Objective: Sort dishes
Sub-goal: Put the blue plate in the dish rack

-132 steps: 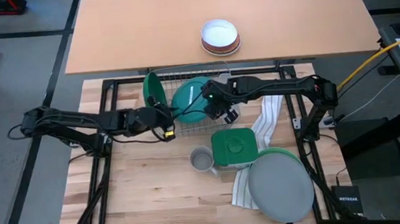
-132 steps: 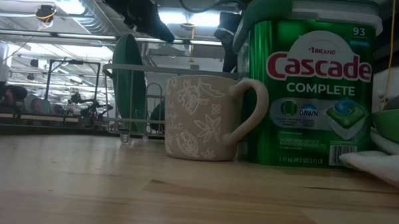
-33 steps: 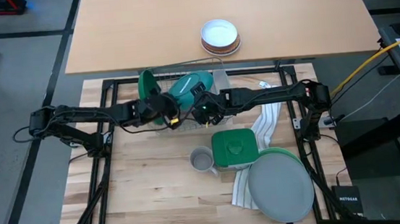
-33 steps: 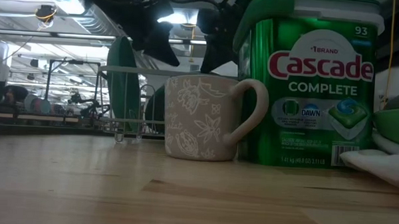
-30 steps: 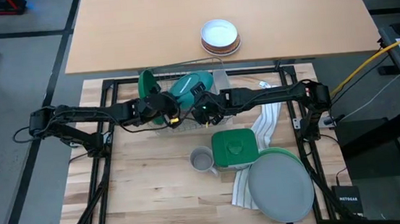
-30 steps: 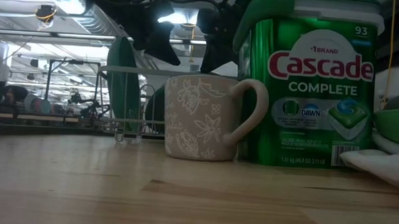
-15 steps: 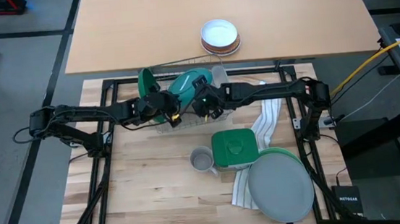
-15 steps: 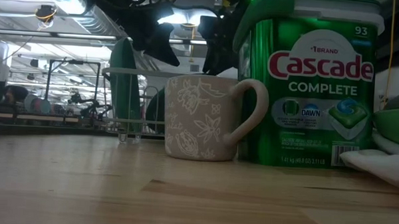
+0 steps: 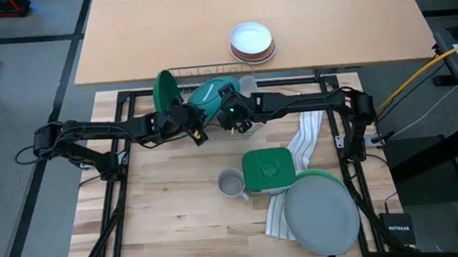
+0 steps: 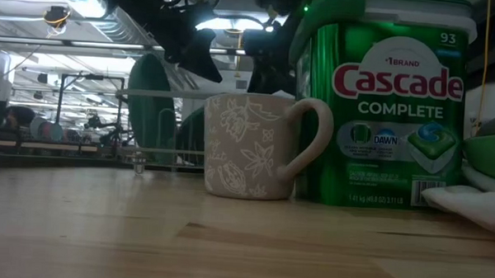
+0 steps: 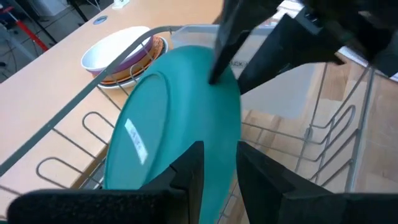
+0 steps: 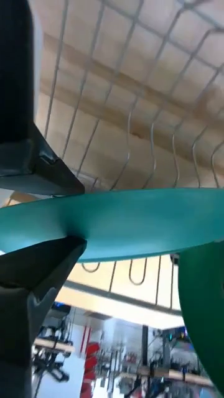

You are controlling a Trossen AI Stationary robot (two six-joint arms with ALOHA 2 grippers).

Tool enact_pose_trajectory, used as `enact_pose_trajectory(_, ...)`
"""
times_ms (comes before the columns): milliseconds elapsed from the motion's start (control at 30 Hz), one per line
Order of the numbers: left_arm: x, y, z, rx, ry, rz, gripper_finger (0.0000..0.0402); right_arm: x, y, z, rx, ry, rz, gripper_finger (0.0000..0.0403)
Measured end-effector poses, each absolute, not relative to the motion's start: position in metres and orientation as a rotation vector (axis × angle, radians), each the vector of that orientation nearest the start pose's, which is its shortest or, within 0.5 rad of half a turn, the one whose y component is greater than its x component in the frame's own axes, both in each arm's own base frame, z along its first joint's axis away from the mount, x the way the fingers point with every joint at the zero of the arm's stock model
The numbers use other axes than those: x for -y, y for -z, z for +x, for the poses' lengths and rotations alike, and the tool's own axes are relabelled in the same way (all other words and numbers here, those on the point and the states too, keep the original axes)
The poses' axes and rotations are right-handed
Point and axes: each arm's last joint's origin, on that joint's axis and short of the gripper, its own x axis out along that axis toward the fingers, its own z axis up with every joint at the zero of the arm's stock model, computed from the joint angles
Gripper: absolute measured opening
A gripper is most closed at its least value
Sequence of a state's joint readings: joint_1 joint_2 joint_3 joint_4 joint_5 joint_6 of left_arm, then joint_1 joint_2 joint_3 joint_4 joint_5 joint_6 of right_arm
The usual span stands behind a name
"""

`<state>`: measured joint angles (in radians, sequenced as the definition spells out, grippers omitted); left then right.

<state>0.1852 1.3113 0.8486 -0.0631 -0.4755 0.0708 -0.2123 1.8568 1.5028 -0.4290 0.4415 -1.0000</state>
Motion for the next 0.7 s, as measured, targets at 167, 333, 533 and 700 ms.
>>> enact_pose_trajectory(167,-0.064,-0.256,0.272,-0.552,-0.626,0.144,0.0084,0.101,-0.262,0.402,-1.053,0.258,-1.025,0.0127)
enact_pose_trajectory(333,-0.064,-0.256,0.272,-0.554,-0.626,0.144,0.0084,0.102,-0.263,0.402,-1.077,0.316,-1.036,0.0127)
enact_pose_trajectory(533,-0.064,-0.256,0.272,-0.553,-0.626,0.143,0.0084,0.108,-0.265,0.402,-1.065,0.367,-1.031,0.0127)
enact_pose_trajectory(700,-0.064,-0.256,0.272,-0.554,-0.627,0.141,0.0084,0.123,-0.266,0.400,-1.059,0.410,-1.009,0.0127)
